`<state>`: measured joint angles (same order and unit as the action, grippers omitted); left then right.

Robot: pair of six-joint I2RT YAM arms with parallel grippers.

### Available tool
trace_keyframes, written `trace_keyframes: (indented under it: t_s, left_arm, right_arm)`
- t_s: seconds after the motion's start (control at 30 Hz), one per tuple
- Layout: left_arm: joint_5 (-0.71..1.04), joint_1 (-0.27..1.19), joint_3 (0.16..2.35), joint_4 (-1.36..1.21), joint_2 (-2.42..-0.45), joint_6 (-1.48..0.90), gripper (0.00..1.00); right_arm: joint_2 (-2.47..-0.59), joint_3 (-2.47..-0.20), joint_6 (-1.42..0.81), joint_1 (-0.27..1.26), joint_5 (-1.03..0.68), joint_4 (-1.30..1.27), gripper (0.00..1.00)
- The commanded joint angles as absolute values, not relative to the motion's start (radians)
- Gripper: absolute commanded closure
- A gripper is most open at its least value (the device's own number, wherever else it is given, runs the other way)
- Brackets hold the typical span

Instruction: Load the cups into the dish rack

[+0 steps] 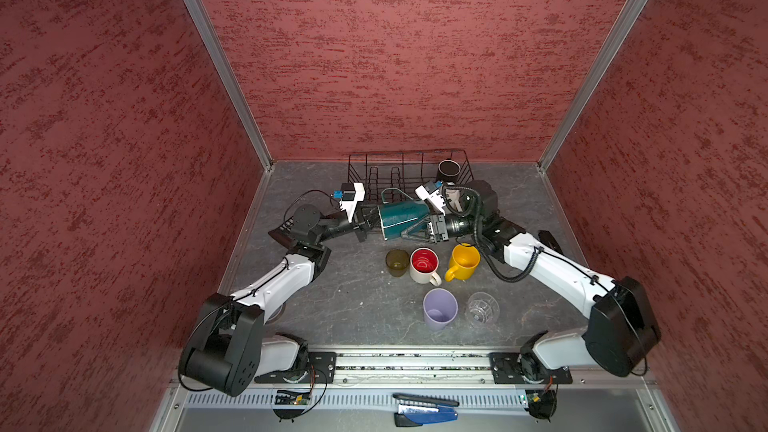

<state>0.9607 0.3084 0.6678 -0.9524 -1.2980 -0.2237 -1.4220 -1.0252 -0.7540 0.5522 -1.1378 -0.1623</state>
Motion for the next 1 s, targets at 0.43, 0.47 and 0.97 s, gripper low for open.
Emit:
trace_keyframes:
  t_s: [0.43, 0.47, 0.97]
  left_arm:
    - [1.023, 0.338, 0.686, -1.002, -1.282, -0.225, 1.00]
    - [1.028, 0.338, 0.686, -0.998, -1.282, -0.224, 1.00]
    - [1.052, 0.363, 0.696, -0.916, -1.282, -0.187, 1.00]
  right_arm:
    - [-1.417, -1.065, -0.820, 0.541, -1.108, -0.236, 0.01]
    - [-1.416, -1.066, -0.818, 0.540, -1.105, -0.236, 0.01]
    - [-1.428, -1.092, -0.818, 0.540, -1.082, -0.234, 0.01]
